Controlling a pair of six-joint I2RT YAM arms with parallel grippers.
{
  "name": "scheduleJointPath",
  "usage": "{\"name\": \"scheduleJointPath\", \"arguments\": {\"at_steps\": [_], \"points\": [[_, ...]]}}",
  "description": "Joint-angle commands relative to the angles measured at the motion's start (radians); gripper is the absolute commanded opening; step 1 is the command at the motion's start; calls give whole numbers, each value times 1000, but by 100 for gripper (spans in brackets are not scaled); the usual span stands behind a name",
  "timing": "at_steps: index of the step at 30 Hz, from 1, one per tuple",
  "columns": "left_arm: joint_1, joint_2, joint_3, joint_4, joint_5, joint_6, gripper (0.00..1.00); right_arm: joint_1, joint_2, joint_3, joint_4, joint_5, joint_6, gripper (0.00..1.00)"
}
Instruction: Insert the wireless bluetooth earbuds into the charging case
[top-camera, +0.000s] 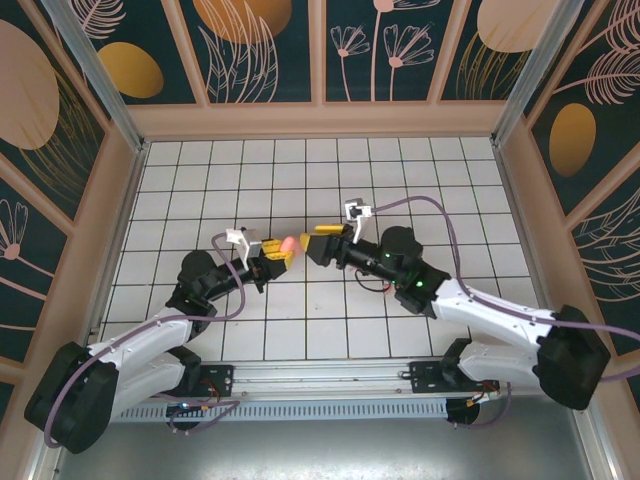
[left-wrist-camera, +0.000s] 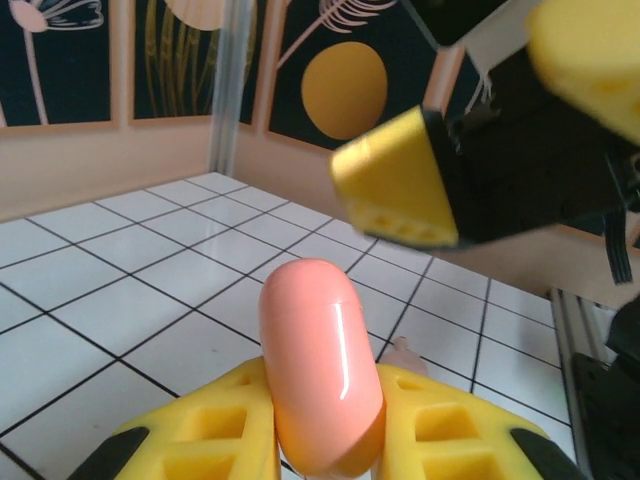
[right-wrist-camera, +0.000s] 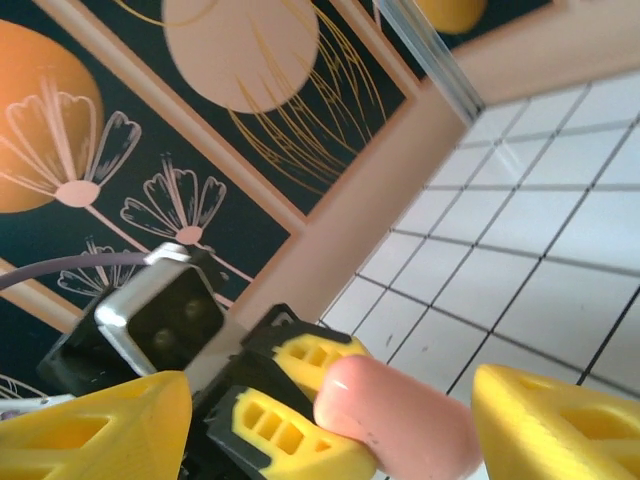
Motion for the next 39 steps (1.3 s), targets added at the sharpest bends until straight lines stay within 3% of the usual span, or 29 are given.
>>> {"name": "scheduleJointPath", "arguments": {"at_steps": [1, 5, 10, 13, 27, 39], "points": [[-3, -5, 31, 38, 104, -26, 18, -12, -61, -8, -77, -10, -271, 76], [-3, -3, 49, 50, 187, -34, 19, -69, -114, 19, -204, -150, -547, 76], [-2, -11, 66, 76, 250, -44, 20, -199, -121, 50, -332, -497, -823, 72], [-3, -19, 70, 83, 268, -46, 20, -201, -96, 98, -428, -562, -945, 71], [-12, -32, 80, 117, 304, -51, 21, -180, 202, 380, -708, -800, -1087, 59], [-17, -31, 82, 100, 288, -34, 24, -182, 266, 447, -812, -867, -1170, 26]]}}
